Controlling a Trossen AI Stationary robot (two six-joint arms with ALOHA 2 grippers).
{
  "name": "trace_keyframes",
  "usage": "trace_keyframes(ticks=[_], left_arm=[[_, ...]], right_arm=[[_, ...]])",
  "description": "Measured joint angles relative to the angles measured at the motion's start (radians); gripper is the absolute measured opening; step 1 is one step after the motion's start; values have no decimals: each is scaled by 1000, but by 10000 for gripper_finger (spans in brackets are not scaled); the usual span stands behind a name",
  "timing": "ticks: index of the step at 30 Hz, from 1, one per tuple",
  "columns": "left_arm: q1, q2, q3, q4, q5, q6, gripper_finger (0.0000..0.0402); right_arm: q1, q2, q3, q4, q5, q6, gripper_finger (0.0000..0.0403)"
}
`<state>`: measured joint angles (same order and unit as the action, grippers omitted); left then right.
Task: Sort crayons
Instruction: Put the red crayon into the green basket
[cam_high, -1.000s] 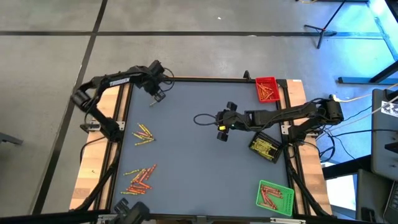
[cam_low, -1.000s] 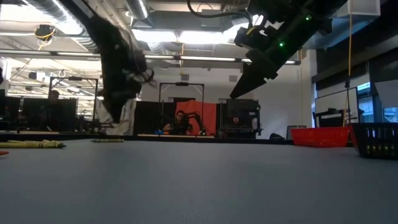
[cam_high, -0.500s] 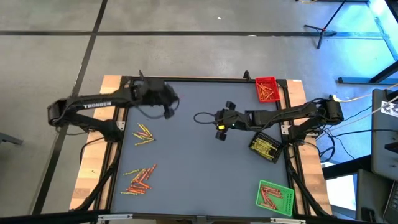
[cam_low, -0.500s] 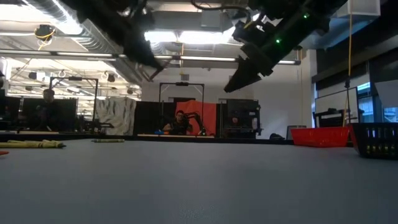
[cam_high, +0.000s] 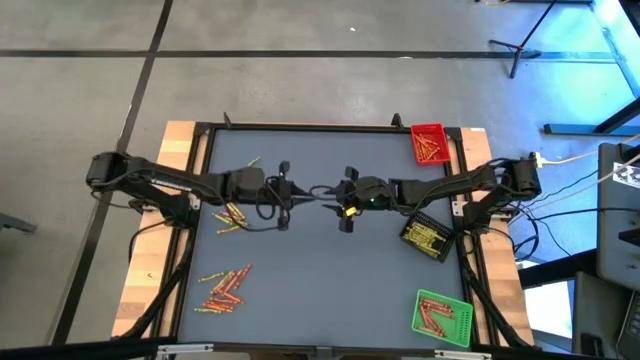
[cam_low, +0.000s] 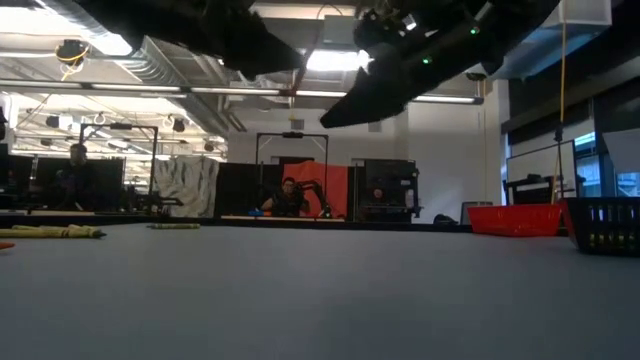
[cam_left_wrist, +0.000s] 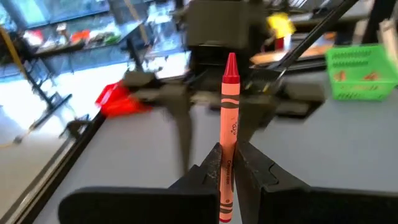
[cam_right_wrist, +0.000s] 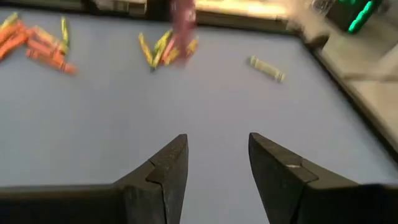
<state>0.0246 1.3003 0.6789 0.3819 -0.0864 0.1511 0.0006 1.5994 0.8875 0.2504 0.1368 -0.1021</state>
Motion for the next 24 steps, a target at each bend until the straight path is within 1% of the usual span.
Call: trace_keyframes(ticks=[4, 7, 10, 11, 16, 19, 24], left_arm=[[-27, 63, 1, 56, -7, 16, 9], [-34, 103, 0, 96, -21, 17, 9], [-32, 121, 0, 113, -36, 19, 9], [-32, 122, 0, 118, -30, 19, 9], [-36, 123, 1, 131, -12, 18, 9], [-39, 123, 1, 139, -11, 18, 9], [-40, 123, 0, 145, -7, 15, 9]], right_arm=[[6, 24, 0, 99, -17, -37, 166], [26, 25, 0, 133, -38, -65, 166], [55, 25, 0, 165, -50, -92, 166], [61, 25, 0, 175, -33, -96, 166], [67, 24, 0, 196, -33, -102, 163], [64, 25, 0, 191, -37, -102, 136], [64, 49, 0, 206, -50, -118, 42]])
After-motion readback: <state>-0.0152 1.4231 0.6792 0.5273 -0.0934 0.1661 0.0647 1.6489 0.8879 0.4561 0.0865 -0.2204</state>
